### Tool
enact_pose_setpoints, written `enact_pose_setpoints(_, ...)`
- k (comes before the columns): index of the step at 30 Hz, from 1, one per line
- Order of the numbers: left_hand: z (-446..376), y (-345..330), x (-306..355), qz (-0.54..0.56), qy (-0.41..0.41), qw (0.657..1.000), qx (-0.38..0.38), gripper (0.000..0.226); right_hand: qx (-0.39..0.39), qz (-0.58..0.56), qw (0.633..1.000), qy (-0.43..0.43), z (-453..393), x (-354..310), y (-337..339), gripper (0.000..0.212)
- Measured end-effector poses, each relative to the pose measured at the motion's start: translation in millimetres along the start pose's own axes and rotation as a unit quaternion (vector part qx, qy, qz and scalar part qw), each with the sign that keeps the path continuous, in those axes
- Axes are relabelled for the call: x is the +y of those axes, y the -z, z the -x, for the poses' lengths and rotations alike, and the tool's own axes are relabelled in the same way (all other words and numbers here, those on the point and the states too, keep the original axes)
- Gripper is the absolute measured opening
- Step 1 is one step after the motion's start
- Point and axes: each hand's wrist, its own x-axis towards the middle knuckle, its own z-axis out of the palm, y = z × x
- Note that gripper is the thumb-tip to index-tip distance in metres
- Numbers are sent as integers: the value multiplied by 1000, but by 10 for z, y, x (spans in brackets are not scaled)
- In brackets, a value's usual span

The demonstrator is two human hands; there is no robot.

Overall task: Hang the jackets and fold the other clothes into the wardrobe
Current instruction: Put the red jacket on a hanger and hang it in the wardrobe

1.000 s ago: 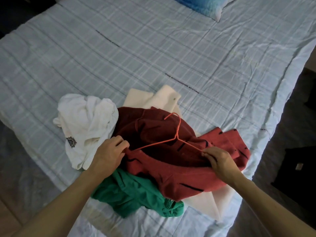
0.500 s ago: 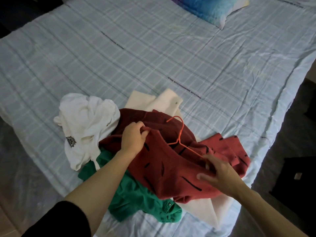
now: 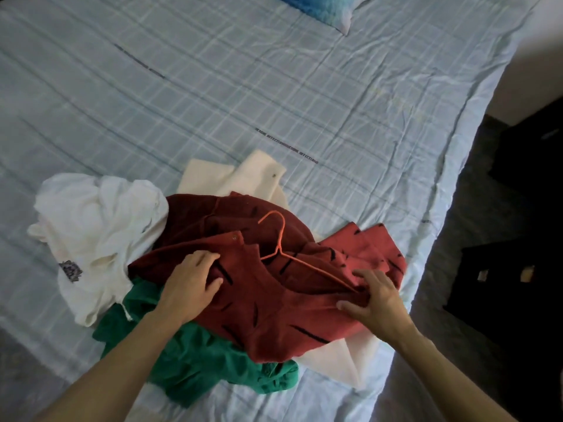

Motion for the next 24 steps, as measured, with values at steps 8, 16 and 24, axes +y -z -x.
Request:
enact_pose_setpoints(8,-77,-199,141,17,30,999,-27,47,-88,-54,990,-93,261,153,68,56)
enact_pose_setpoints(16,-187,-198,176,46,21,999,-6,18,8,-150,983,-103,93,-23,-47,20)
enact_pose_setpoints(24,1,156,247,184,-46,982,27,27,26,-201,979,-24,3,-239,180,32)
